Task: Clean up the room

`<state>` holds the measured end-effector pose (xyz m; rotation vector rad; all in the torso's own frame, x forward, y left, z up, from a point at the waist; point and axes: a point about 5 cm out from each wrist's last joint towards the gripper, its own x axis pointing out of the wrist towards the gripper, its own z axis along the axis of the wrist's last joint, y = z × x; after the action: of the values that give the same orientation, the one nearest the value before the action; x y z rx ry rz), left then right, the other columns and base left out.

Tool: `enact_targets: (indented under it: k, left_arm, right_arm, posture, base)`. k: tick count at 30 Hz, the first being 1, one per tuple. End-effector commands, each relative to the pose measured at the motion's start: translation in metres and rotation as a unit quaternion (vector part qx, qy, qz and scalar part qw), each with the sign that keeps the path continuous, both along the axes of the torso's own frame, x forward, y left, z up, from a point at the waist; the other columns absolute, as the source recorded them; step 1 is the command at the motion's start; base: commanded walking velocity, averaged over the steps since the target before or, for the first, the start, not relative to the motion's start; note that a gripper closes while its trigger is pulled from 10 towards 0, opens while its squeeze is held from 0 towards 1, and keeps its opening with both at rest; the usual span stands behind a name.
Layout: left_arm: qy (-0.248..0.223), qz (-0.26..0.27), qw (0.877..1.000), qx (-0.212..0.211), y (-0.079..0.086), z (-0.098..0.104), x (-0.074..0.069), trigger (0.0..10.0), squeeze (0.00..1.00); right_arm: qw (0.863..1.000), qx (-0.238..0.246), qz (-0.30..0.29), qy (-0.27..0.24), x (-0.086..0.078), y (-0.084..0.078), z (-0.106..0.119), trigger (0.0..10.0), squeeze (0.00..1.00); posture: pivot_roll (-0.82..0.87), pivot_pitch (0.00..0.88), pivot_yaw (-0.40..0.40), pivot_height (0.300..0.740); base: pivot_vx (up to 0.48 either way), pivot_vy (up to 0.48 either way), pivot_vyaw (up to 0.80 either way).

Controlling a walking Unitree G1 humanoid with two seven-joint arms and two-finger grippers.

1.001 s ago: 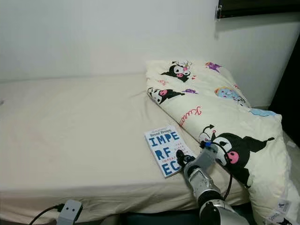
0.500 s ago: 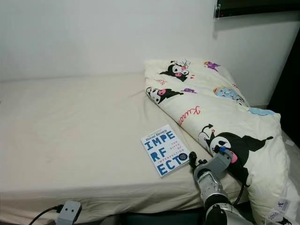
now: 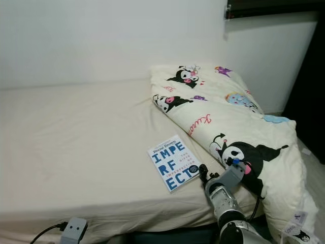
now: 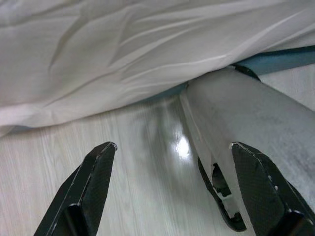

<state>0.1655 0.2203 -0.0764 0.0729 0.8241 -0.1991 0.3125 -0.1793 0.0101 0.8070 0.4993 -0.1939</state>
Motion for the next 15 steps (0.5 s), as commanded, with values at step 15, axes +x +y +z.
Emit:
enact_targets:
  k: [15]
  left_arm:
    - [0.027,-0.018,0.999,0.016,0.025,-0.003,-0.031,10.0,0.0]
  right_arm:
    - [0.992,0.088,0.094,-0.006,0.009,0.061,0.009,10.0,0.0]
  posture:
    - [0.25,0.078,0.108,0.511]
  base:
    - [0.0,0.0,0.0]
